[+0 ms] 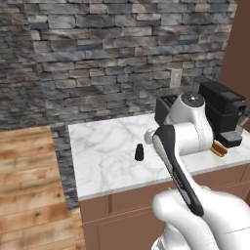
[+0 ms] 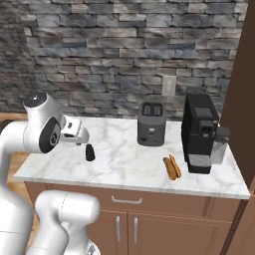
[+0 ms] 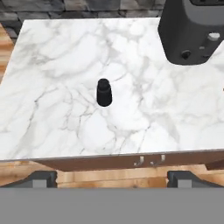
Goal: There are various items on the counter. Only move the condiments/shakers into the cabinet.
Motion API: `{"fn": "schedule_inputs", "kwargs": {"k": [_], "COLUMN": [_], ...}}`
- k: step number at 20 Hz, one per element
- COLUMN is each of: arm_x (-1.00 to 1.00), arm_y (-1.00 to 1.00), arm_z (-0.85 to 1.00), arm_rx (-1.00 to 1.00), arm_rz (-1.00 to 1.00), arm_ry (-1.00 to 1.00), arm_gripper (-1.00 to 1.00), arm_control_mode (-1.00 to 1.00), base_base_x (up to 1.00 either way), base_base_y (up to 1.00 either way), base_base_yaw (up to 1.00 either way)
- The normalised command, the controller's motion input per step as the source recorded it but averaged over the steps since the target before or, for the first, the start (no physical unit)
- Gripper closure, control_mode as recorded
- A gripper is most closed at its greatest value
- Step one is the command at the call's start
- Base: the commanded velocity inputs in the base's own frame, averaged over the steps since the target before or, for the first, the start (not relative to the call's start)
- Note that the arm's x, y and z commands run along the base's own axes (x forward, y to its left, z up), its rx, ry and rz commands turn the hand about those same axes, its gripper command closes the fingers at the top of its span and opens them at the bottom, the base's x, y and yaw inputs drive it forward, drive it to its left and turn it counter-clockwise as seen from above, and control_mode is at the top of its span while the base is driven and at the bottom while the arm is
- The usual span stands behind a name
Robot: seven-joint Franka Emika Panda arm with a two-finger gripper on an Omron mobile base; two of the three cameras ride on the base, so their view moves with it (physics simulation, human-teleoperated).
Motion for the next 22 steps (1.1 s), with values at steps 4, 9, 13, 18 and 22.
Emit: {"fn": "schedule_inputs", "kwargs": {"k": [4, 9, 13, 18, 22], "arm_x": [0.30, 0.37, 0.38, 0.34, 0.39], "arm_y": [0.08, 0.18, 0.19, 0.32, 0.08], "arm_z": [-0.42, -0.56, -0.46, -0.38, -0.20], "arm_rx": [-0.04, -0.06, 0.00, 0.00, 0.00], "arm_rz": [0.00, 0.00, 0.00, 0.00, 0.00], "arm_ry": [0.13, 0.21, 0.19, 0.12, 0.02], "arm_gripper": [-1.00, -1.00, -1.00, -1.00, -1.00], "arm_control_mode": [-1.00, -1.00, -1.00, -1.00, -1.00], "base_base_x": [0.00, 0.00, 0.00, 0.00, 0.00], "base_base_y": [0.00, 0.00, 0.00, 0.00, 0.00], "base_base_yaw": [0.00, 0.00, 0.00, 0.00, 0.00]}}
